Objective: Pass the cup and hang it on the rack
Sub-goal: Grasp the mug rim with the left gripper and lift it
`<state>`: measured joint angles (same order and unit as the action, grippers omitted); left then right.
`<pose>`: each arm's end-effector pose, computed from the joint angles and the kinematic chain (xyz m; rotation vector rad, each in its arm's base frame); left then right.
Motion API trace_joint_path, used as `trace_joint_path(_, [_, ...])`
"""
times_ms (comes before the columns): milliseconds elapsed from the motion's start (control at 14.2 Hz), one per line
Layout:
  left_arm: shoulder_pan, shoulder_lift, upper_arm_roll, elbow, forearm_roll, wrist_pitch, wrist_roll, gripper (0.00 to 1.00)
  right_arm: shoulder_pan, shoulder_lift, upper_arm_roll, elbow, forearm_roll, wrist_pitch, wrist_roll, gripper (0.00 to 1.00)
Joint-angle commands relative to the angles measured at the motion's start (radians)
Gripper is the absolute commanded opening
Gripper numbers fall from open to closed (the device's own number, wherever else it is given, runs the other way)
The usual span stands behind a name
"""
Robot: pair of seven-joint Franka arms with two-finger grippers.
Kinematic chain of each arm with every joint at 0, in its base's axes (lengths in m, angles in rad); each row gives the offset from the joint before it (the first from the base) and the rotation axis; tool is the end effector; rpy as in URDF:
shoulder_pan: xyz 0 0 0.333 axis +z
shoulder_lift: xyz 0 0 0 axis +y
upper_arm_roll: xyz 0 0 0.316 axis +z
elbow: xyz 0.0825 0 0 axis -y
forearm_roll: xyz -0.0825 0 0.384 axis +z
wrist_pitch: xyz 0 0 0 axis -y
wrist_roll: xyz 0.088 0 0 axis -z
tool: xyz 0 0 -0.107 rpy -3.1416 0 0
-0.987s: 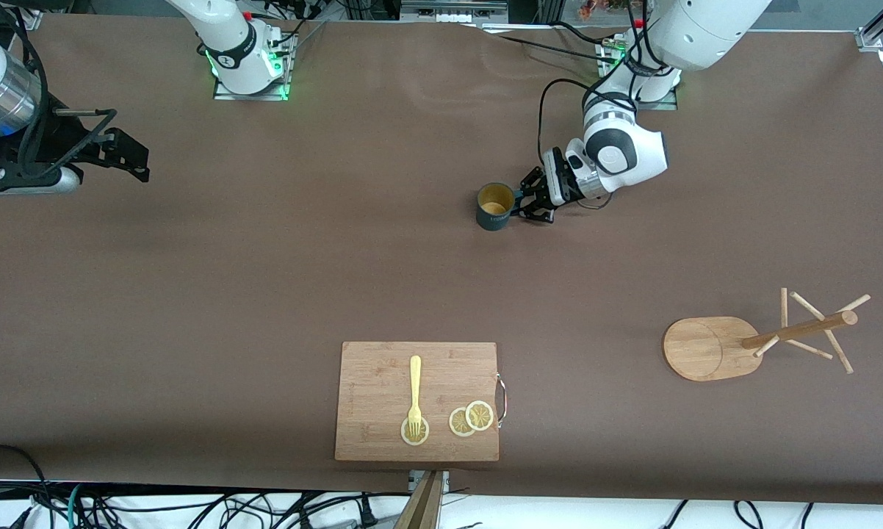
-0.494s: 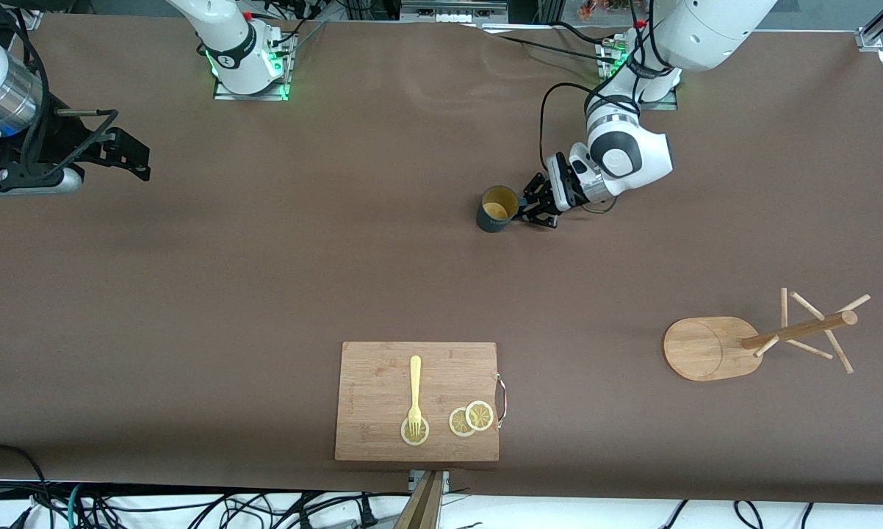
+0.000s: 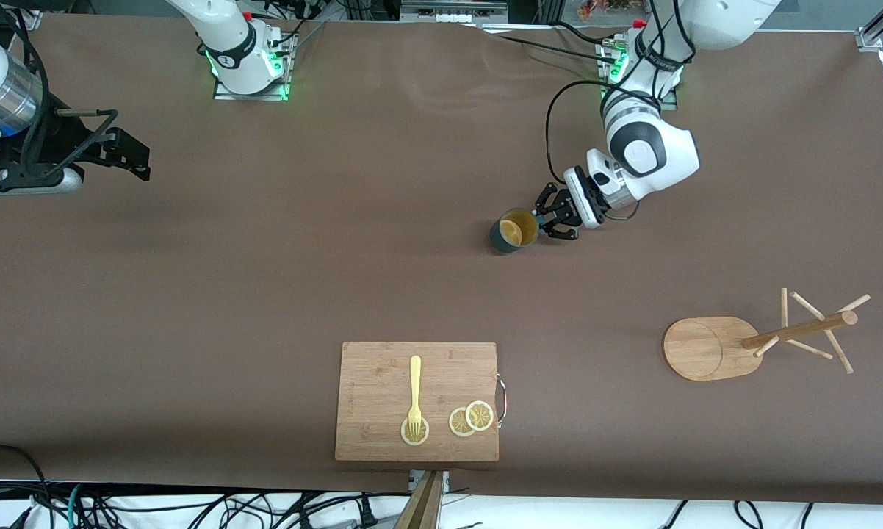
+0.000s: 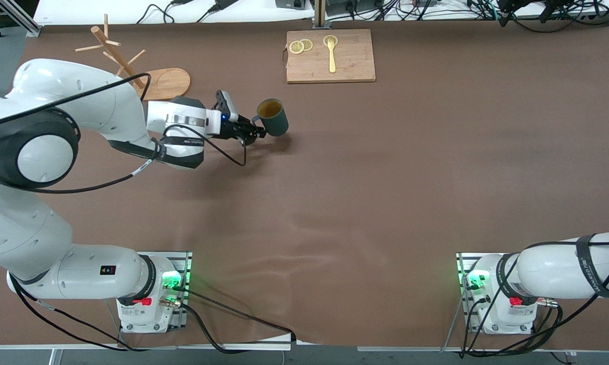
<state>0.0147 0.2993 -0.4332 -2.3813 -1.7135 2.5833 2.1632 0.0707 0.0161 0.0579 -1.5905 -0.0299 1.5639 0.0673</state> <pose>0.4414 -0.1872 0.1907 2.1195 -1.1022 0.7408 0.5535 0.0681 0.6057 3.1065 0.0959 -0.0616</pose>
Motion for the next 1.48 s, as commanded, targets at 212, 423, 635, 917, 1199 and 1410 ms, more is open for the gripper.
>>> trace_joint_path(212, [0.149,-0.132,-0.001,0.01,0.398,-0.148,-0.59,0.0,-0.009,0.002,0.007,0.012,-0.008,-0.01,-0.006,1.0])
trace_joint_path(423, [0.18,-0.157,0.082,0.08,0.531,-0.305,-0.863,0.0,-0.008,0.002,0.007,0.012,-0.008,-0.01,0.0,1.0])
trace_joint_path(635, [0.185,-0.161,0.189,0.151,0.609,-0.457,-1.032,0.0,-0.008,0.001,0.007,0.012,-0.008,-0.01,0.003,1.0])
trace_joint_path(917, [0.192,-0.161,0.313,0.266,0.727,-0.675,-1.278,0.0,-0.008,0.002,0.007,0.012,-0.007,-0.015,0.003,1.0])
trace_joint_path(1199, [0.203,-0.161,0.425,0.332,0.781,-0.853,-1.419,0.0,-0.008,0.002,0.007,0.012,-0.008,-0.016,0.0,1.0])
trace_joint_path(1410, [0.208,-0.161,0.485,0.367,0.776,-0.937,-1.597,0.0,-0.008,0.002,0.007,0.012,-0.007,-0.016,0.0,1.0])
